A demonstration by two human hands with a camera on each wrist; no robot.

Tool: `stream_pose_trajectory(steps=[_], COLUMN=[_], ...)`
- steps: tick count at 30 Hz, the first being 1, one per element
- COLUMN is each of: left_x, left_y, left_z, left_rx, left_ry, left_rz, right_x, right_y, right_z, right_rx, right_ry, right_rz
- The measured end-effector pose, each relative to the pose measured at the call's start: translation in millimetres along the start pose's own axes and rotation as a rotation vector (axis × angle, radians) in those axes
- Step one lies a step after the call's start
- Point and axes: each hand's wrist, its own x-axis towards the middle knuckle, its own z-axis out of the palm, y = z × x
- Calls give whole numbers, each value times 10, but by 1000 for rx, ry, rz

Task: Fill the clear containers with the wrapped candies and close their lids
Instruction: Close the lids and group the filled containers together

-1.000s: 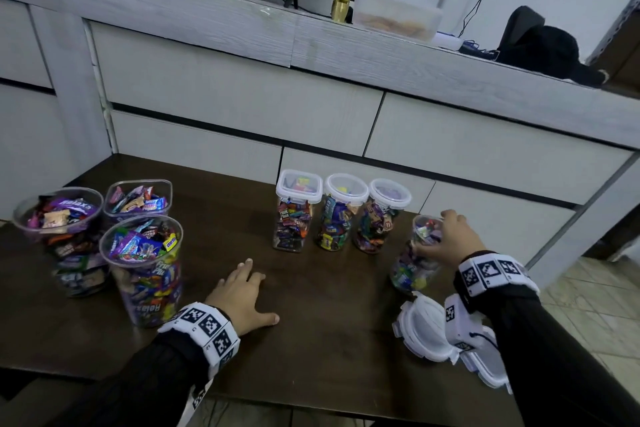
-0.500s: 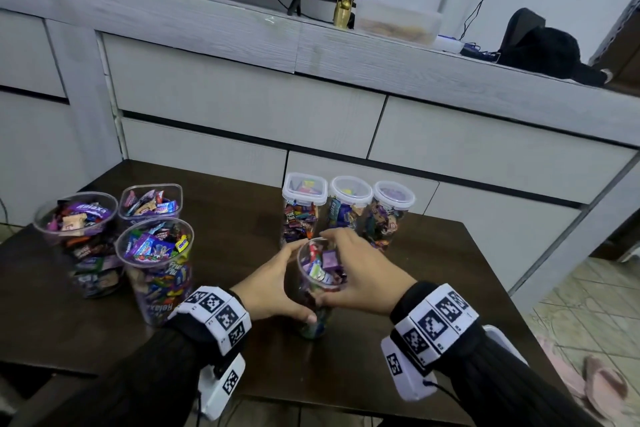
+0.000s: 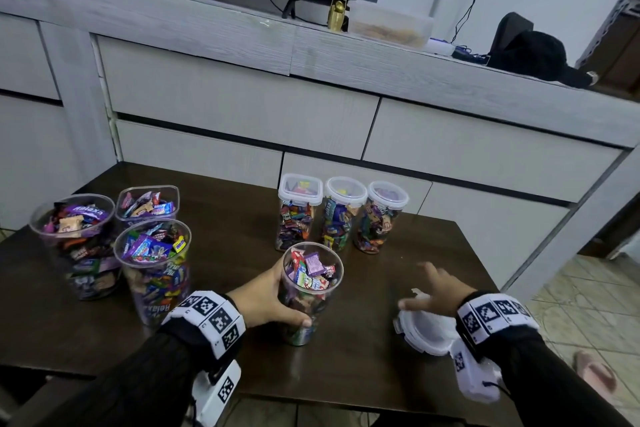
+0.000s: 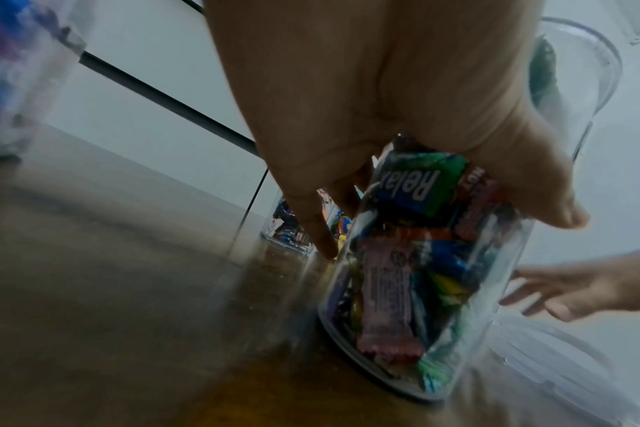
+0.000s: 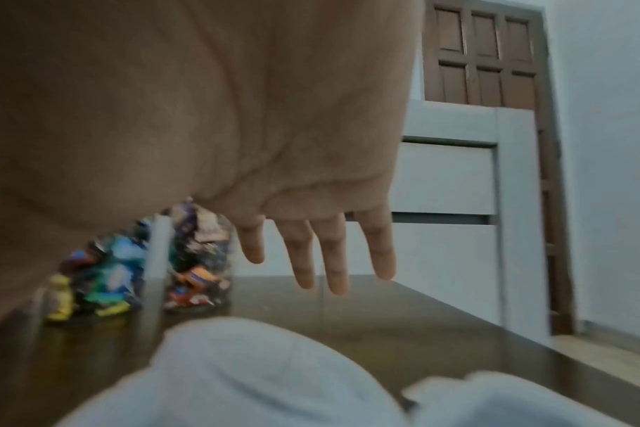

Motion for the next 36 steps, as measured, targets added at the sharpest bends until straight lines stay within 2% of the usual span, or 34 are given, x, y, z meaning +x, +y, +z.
stream_pose_trajectory(steps=[2, 4, 8, 12, 16, 19, 21, 24, 28, 32, 36], left_x=[2, -3, -5, -5, -1, -8, -14, -27, -39, -49, -43], left_y=[-7, -11, -18, -31, -35, -20, -7, 20, 49, 67, 65], left_z=[-7, -8, 0, 13, 15, 6, 10, 25, 18, 19, 23], left_rx=[8, 9, 14, 4, 2, 12, 9, -24, -12, 78, 67], left_ry=[-3, -8, -1, 13, 18, 11, 13, 25, 22, 1, 5], left_rz=[-10, -22, -16, -4, 5, 4, 17, 53, 74, 116, 113], right_x=[45, 68, 96, 83, -72, -241, -353, -465, -460, -440, -413], right_y=[191, 297, 381, 336, 16, -469, -829, -1246, -1479, -1548, -1517], right_z=[127, 218, 281, 136, -205, -378, -390, -293, -124, -3, -7], right_rx=[-31, -22, -42, -39, 69, 183, 219, 254, 173, 162, 175], right_ry=[-70, -115, -94, -69, 84, 211, 231, 163, 92, 116, 132], right_rz=[90, 109, 81, 24, -138, -397, -562, -715, -778, -829, -865])
